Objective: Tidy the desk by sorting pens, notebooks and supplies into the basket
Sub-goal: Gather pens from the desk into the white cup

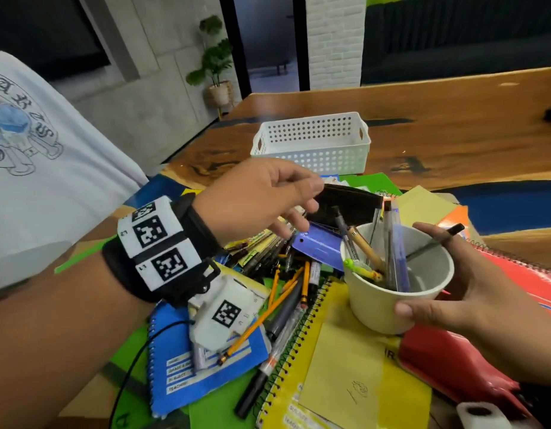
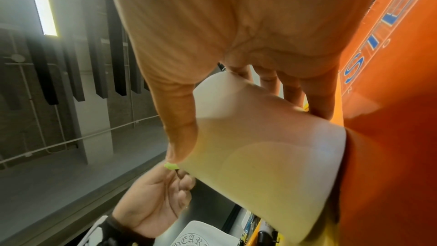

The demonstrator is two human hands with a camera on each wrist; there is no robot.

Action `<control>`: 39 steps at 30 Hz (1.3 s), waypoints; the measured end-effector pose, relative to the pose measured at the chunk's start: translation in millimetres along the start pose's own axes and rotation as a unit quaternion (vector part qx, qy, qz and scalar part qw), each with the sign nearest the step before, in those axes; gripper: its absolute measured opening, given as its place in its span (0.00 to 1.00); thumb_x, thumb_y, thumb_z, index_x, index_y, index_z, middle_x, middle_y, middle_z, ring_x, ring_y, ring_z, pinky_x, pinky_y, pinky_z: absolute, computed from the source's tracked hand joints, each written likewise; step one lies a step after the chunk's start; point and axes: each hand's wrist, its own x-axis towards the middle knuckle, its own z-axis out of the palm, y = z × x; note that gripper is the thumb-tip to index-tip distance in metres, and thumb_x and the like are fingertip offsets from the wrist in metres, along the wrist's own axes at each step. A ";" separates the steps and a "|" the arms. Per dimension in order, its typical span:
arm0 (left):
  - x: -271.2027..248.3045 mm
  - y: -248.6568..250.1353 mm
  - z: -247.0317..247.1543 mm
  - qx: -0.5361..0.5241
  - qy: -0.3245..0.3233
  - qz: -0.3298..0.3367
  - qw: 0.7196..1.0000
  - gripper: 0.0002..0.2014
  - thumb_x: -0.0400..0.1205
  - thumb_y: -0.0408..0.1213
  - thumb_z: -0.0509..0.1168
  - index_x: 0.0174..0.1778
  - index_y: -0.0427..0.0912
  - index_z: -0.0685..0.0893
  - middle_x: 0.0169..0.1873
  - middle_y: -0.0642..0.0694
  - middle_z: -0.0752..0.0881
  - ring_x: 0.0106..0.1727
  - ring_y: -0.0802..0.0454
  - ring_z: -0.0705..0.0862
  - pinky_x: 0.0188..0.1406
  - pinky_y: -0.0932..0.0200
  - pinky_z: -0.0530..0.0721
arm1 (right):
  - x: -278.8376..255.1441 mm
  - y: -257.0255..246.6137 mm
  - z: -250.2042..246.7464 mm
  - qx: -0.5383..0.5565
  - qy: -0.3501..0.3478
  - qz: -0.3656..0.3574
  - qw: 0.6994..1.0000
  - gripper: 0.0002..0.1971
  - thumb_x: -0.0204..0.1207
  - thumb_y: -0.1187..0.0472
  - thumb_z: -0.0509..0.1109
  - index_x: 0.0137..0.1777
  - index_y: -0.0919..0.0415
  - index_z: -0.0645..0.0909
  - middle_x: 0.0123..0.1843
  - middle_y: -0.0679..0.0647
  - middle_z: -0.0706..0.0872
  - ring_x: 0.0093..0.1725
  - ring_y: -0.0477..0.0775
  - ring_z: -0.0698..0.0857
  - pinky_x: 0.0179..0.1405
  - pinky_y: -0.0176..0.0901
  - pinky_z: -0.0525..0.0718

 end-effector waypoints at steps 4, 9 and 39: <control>15.5 -36.3 -48.9 0.235 0.052 -0.038 0.970 0.06 0.83 0.45 0.70 0.47 0.47 0.87 0.36 0.47 0.91 0.32 0.58 0.86 0.32 0.52 0.85 | 0.3 2.1 -1.1 -0.022 0.010 0.003 1.000 0.58 0.35 0.39 0.91 0.73 0.34 0.72 0.63 0.34 0.88 0.63 0.39 0.87 0.60 0.46 0.85; 13.1 -76.7 -64.2 0.502 -0.054 -0.113 0.856 0.10 0.77 0.56 0.72 0.46 0.56 0.87 0.37 0.59 0.85 0.41 0.57 0.83 0.39 0.58 0.80 | 0.3 3.5 -1.2 -0.036 0.004 -0.006 0.999 0.56 0.39 0.43 0.90 0.74 0.37 0.73 0.63 0.37 0.89 0.62 0.41 0.88 0.54 0.37 0.88; 2.0 14.1 7.9 0.044 0.017 0.079 0.996 0.16 0.75 0.47 0.77 0.56 0.46 0.88 0.44 0.42 0.91 0.39 0.50 0.90 0.37 0.53 0.89 | 0.5 1.6 -0.9 -0.009 0.000 0.019 1.000 0.54 0.50 0.56 0.93 0.78 0.45 0.71 0.66 0.42 0.89 0.64 0.44 0.88 0.54 0.31 0.85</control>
